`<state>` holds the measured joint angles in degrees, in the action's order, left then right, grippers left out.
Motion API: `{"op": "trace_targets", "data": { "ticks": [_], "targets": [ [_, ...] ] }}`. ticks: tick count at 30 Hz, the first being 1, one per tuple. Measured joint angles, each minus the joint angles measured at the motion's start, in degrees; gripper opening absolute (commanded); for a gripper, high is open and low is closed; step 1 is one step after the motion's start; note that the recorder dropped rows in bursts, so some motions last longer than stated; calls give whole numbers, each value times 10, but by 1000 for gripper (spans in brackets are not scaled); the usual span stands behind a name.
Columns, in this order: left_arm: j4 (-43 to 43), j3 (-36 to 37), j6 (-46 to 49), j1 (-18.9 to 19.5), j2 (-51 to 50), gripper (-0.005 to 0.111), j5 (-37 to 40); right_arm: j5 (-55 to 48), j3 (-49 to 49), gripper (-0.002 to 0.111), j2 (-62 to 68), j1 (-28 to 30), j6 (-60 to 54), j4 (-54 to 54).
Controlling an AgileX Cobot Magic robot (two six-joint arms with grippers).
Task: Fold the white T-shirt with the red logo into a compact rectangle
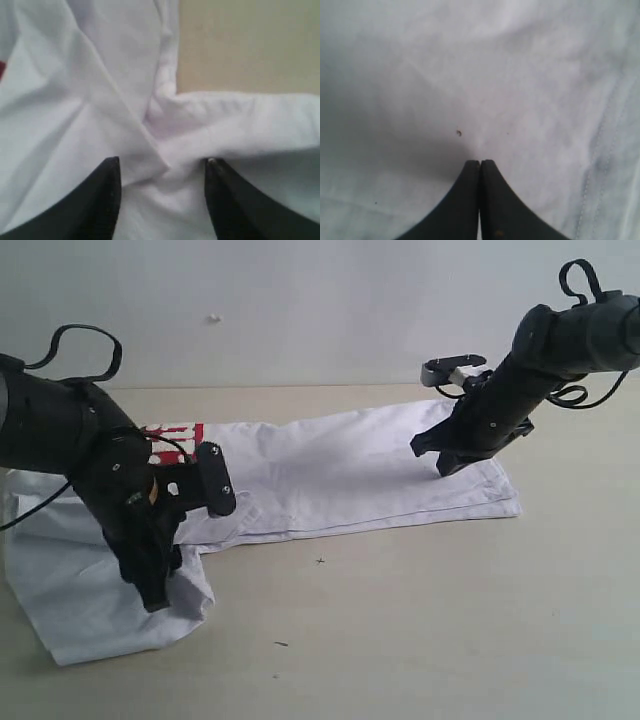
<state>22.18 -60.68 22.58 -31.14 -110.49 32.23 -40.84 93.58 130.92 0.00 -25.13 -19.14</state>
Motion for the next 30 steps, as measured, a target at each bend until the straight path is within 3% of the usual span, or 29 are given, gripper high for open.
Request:
{"op": "trace_targets", "data": {
  "ticks": [5, 11, 18, 22, 24, 28, 30],
  "targets": [
    [5, 1, -23, 0, -2, 51, -52, 0, 0, 0, 0, 0, 0, -1],
    [12, 1, -28, 0, -23, 51, -55, 0, 0, 0, 0, 0, 0, -1],
    [12, 1, -52, 0, 40, 51, -52, 1, 0, 0, 0, 0, 0, -1],
    [12, 1, -90, 0, 7, 51, -79, 0, 0, 0, 0, 0, 0, -1],
    [12, 1, -100, 0, -3, 48, -97, 0, 0, 0, 0, 0, 0, -1],
    [42, 1, -118, 0, -15, 28, -125, -1, 0, 0, 0, 0, 0, -1],
    [50, 1, -121, 4, -19, 27, -129, 0, 0, 0, 0, 0, 0, -1]
  ]
}}
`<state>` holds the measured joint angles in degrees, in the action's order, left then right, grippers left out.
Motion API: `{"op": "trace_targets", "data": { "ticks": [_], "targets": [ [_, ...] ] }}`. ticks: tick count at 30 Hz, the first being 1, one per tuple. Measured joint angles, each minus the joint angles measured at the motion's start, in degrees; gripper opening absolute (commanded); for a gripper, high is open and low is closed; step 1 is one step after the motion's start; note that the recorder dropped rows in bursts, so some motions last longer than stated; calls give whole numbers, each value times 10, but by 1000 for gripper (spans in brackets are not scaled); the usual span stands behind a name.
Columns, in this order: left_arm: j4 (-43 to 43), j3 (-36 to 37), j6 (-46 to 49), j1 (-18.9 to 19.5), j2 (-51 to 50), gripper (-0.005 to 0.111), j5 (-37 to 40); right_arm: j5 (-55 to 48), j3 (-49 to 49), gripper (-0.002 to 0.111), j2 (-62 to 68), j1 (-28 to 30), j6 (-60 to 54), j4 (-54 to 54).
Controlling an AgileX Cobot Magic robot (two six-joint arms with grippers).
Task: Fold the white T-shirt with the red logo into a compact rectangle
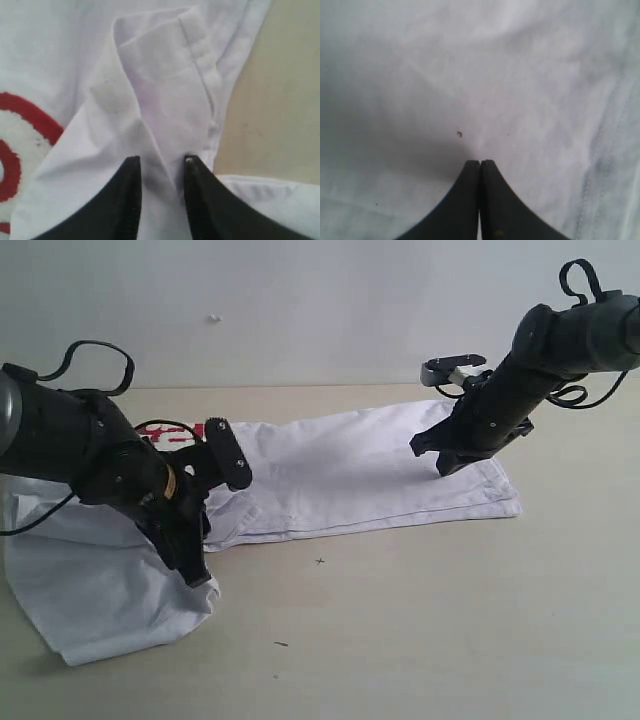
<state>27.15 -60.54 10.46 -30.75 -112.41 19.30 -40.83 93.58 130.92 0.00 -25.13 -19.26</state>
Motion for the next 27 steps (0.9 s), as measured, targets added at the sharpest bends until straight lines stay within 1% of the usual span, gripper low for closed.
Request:
{"op": "trace_targets", "data": {
  "ticks": [3, 5, 7, 10, 15, 19, 27],
  "targets": [
    [5, 0, -16, 13, -4, 27, -1, 0, 0, 0, 0, 0, 0, 0],
    [10, 0, -21, 17, -5, 25, 0, 0, 0, 0, 0, 0, 0, 0],
    [20, 0, -21, 17, -5, 18, 0, 0, 0, 0, 0, 0, 0, 0],
    [39, 0, -22, 17, -5, 1, -1, 0, 0, 0, 0, 0, 0, 0],
    [94, -1, -22, 17, 6, 0, -1, 1, 0, 0, 0, 0, 0, 0],
    [139, -20, -23, 17, 9, 0, 2, 2, 0, 0, 0, 0, 0, 0],
    [218, -49, -23, 17, 9, 0, -49, 3, 0, 0, 0, 0, 0, 0]
  ]
}}
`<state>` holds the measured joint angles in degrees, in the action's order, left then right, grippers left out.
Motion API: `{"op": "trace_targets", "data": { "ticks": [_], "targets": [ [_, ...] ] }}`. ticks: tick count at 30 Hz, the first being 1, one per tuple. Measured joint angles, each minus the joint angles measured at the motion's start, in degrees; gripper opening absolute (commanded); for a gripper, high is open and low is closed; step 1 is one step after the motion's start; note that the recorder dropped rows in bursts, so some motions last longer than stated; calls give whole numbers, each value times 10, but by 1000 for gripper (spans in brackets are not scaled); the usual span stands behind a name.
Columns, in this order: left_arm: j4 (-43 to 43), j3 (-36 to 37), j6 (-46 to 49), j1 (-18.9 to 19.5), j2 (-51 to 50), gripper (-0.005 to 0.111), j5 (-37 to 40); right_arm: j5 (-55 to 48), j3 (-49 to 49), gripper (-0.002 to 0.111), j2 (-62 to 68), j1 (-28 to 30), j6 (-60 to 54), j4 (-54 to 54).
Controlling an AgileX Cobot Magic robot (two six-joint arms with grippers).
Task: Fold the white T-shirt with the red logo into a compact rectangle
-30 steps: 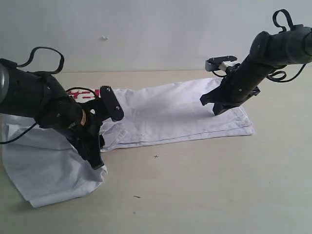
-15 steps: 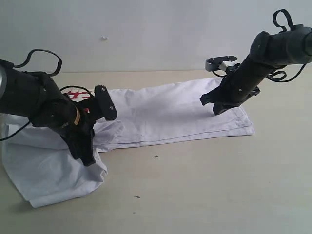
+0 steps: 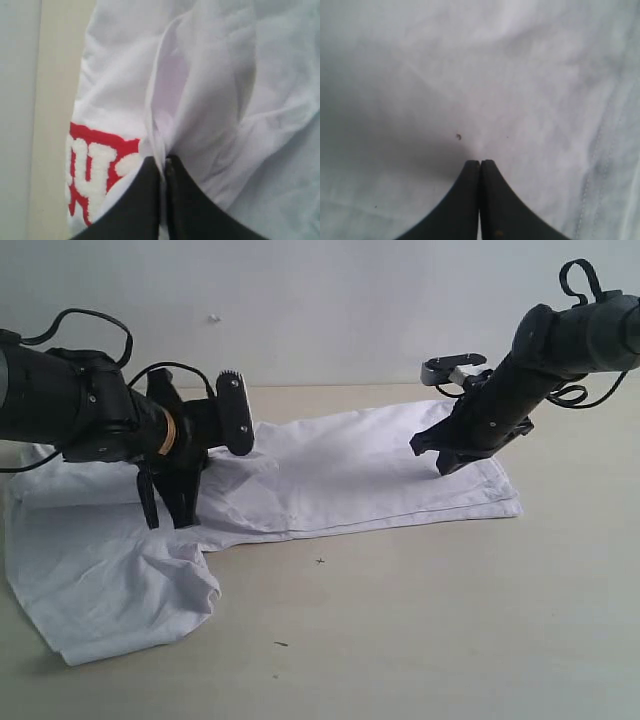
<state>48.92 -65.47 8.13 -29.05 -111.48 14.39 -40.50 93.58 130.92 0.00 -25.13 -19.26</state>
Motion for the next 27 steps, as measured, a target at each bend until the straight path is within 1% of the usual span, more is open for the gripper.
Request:
{"op": "trace_targets", "data": {
  "ticks": [2, 4, 5, 9, 10, 11, 19, 23, 27],
  "targets": [
    [16, 0, 0, 0, 0, 0, -3, 2, 0, 0, 0, 0, 0, 0],
    [24, 0, 1, 0, 0, 5, -3, 4, 0, 0, 0, 0, 0, 0],
    [27, 0, 1, 0, 0, 9, -3, 4, 0, 0, 0, 0, 0, 0],
    [30, 0, -2, 0, 0, 38, -3, 5, 0, 0, 0, 0, 0, 0],
    [31, -1, -2, 0, 0, 44, -3, 5, 0, 0, 0, 0, 0, 0],
    [31, -3, -3, 0, 0, 47, -3, 5, 0, 0, 0, 0, 0, 0],
    [48, -44, -57, 6, 0, 48, 10, 6, 0, 0, 0, 0, 0, 0],
    [50, -53, -81, 26, 0, 48, 20, 6, 0, 0, 0, 0, 0, 0],
    [63, -53, -158, 47, 0, 48, 31, 6, 0, 0, 0, 0, 0, 0]
  ]
}}
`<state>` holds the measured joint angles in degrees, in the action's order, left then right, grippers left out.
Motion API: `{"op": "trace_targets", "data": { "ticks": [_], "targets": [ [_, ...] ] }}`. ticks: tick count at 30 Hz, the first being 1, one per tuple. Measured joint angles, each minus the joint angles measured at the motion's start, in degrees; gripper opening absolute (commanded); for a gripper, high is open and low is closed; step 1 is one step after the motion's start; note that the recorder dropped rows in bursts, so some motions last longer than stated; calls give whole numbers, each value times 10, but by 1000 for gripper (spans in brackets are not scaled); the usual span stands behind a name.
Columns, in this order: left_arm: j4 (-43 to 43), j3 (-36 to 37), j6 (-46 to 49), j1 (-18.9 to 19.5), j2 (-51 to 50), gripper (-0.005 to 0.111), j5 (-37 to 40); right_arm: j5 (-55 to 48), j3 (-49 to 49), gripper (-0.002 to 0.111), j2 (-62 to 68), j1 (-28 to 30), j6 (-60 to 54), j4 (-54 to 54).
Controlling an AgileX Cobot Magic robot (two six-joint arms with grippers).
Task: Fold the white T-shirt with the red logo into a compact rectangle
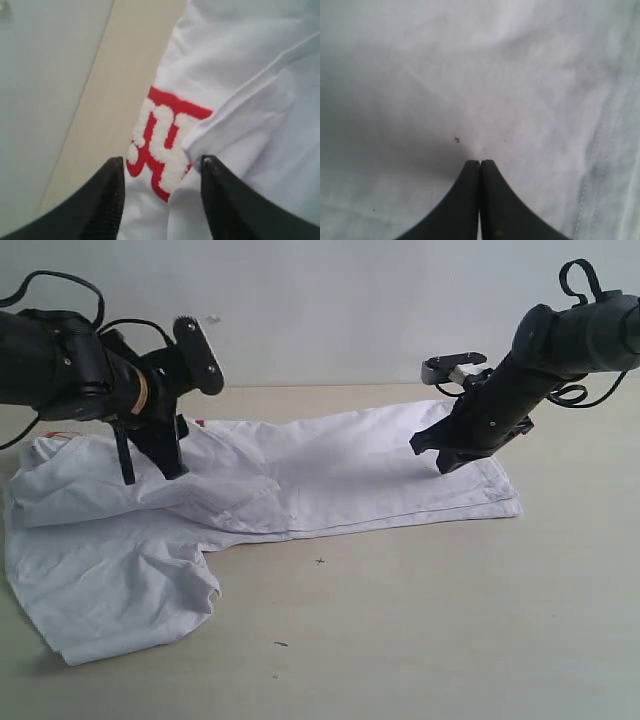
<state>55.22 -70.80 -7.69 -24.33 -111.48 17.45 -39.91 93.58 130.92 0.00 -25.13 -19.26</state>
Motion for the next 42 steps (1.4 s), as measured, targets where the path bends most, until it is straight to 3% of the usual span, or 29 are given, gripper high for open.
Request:
{"op": "trace_targets", "data": {
  "ticks": [7, 11, 14, 19, 31, 34, 38, 42],
  "targets": [
    [47, 0, -139, 10, 8, 37, 17, 0, 0, 0, 0, 0, 0, 0],
    [53, 0, -198, 10, 32, 19, -9, 0, 0, 0, 0, 0, 0, 0],
    [1, 3, -219, 10, 46, 0, -39, 0, 0, 0, 0, 0, 0, 0],
    [-62, 45, -176, 1, 45, 0, -43, 0, 0, 0, 0, 0, 0, 0],
    [-102, 100, -134, 1, -16, 0, 8, -2, 0, 0, 0, 0, 0, 0],
    [-137, 103, -77, 1, -31, 0, 61, -2, 0, 0, 0, 0, 0, 0],
    [-277, 103, 120, 1, -24, 0, 128, -2, 0, 0, 0, 0, 0, 0],
    [-412, 103, 269, 1, 4, 0, 140, -2, 0, 0, 0, 0, 0, 0]
  ]
}}
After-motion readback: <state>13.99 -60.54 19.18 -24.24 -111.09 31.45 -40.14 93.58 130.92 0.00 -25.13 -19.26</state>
